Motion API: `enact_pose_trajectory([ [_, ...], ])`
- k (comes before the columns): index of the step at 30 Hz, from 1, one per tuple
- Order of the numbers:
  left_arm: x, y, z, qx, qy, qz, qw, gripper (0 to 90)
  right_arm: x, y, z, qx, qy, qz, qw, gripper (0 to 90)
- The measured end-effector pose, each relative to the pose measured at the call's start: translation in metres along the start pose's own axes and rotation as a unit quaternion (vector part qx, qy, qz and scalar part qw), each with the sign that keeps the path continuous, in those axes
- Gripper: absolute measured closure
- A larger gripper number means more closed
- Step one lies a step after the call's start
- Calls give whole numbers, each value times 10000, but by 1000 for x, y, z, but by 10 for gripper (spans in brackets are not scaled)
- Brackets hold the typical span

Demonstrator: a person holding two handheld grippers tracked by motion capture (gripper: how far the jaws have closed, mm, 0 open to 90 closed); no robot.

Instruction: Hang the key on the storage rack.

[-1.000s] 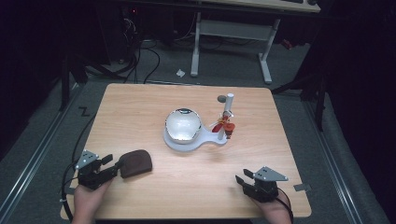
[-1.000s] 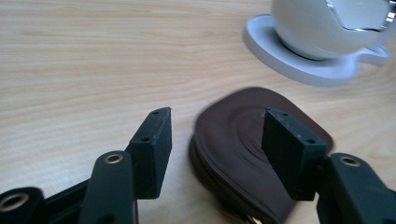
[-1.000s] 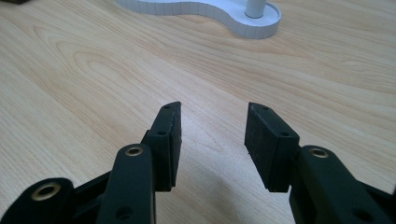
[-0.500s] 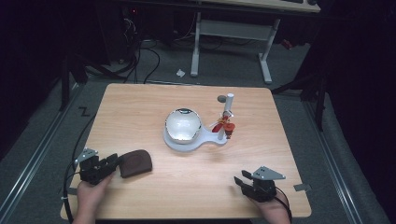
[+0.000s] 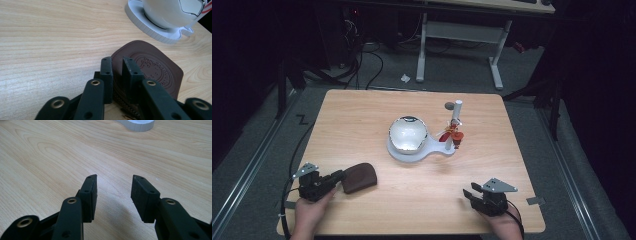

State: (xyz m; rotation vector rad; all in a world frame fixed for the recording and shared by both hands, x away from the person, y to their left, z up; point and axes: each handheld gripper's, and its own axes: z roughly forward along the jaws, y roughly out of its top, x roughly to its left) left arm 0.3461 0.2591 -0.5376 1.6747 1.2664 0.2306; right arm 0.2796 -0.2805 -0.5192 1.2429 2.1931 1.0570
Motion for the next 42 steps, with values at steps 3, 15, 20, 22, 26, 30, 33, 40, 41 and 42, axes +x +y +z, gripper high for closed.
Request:
enact_pose_trajectory([
  [3, -3, -1, 0, 27, -2, 138, 9999, 854, -1, 0, 0, -1, -5, 13, 10000, 566],
  [15, -9, 0, -5, -238, -27, 221, 9995, 871, -2, 0, -2, -42, -17, 21, 10000, 567],
  [20, -16, 3, -10, -421, -54, 358, 9985, 872, -3, 0, -2, -71, -37, 37, 10000, 568],
  [22, -20, 4, -12, -489, -54, 424, 9979, 872, -3, 0, -2, -100, -58, 26, 9999, 568],
  [26, -27, 7, -17, -630, -78, 526, 9966, 873, -5, 0, -3, -198, -107, 89, 9997, 572],
  [30, -34, 11, -21, -763, -62, 670, 9948, 875, -7, -1, -2, -175, -141, 80, 9997, 574],
  [33, -37, 11, -23, -819, -51, 722, 9940, 876, -8, -1, -2, -177, -162, 108, 9997, 576],
  [40, -44, 13, -27, -980, 27, 850, 9916, 878, -9, 0, 0, -197, -169, 91, 9996, 577],
  [41, -45, 14, -28, -1009, 30, 851, 9912, 878, -9, -1, 0, -201, -174, 97, 9996, 577],
  [42, -45, 14, -29, -1026, 26, 843, 9911, 879, -9, -1, 0, -211, -175, 116, 9996, 577],
])
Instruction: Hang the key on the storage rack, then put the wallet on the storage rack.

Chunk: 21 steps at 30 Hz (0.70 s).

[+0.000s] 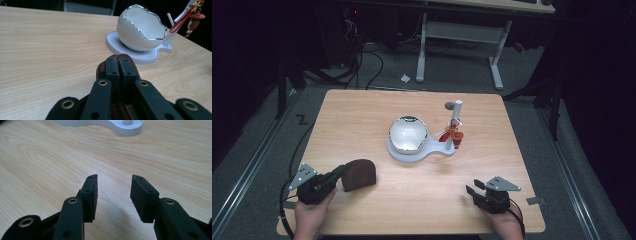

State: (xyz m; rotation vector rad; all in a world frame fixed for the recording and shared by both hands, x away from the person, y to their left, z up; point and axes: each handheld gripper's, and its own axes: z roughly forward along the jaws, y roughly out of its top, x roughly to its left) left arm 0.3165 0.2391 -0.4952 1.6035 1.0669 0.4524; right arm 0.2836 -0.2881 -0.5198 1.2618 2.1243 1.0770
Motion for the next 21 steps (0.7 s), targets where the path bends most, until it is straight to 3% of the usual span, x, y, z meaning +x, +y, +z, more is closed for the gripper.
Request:
enact_pose_trajectory([
  [21, -14, 15, -6, -377, 51, 189, 9991, 880, 2, 1, -7, -152, -65, -99, 9998, 585],
])
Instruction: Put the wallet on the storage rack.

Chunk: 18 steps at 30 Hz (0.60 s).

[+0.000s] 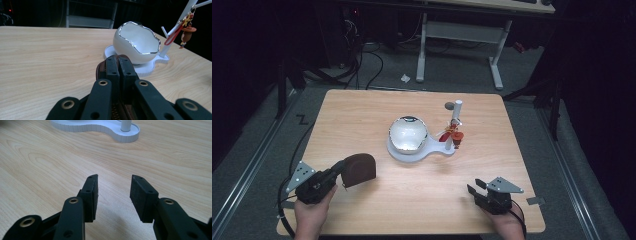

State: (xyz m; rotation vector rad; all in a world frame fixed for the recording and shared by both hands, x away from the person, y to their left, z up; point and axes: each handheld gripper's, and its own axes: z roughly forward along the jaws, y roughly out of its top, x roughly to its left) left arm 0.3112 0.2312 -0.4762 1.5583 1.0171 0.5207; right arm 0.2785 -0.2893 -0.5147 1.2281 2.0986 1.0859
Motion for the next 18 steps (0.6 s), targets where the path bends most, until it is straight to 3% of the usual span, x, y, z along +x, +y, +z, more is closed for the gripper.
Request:
enact_pose_trajectory([
  [18, -14, 22, 12, -96, 43, 166, 9998, 880, -4, 0, -2, -39, 22, -7, 10000, 589],
])
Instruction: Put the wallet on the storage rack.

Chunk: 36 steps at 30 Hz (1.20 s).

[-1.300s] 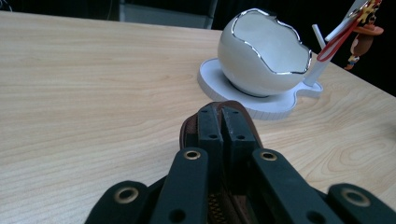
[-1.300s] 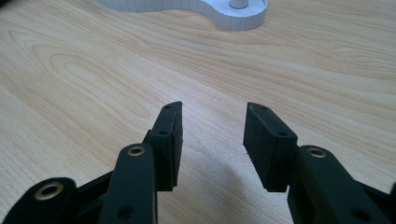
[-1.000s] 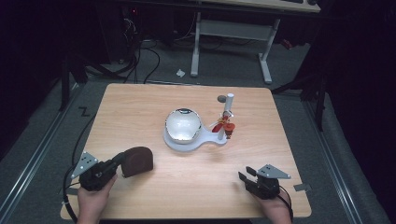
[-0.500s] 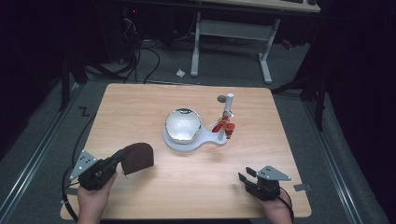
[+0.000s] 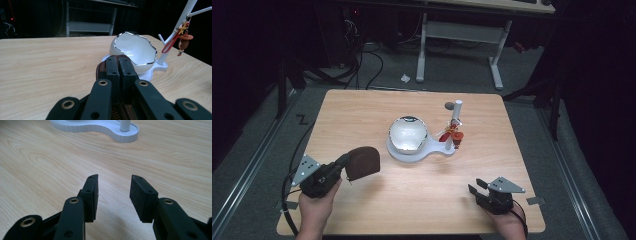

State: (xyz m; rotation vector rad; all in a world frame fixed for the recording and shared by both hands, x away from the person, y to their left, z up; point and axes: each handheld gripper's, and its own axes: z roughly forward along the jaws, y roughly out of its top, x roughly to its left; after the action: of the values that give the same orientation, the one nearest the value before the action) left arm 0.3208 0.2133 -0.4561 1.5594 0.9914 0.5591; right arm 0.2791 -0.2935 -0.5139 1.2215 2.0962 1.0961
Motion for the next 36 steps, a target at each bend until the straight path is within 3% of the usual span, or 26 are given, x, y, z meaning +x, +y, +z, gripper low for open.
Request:
enact_pose_trajectory([
  [18, -14, 23, 30, -17, -113, 42, 9999, 880, -4, -1, -2, -27, 5, 61, 10000, 594],
  [36, -26, 44, 50, -84, -155, 123, 9998, 880, -6, -1, -2, -50, 83, 114, 9999, 595],
])
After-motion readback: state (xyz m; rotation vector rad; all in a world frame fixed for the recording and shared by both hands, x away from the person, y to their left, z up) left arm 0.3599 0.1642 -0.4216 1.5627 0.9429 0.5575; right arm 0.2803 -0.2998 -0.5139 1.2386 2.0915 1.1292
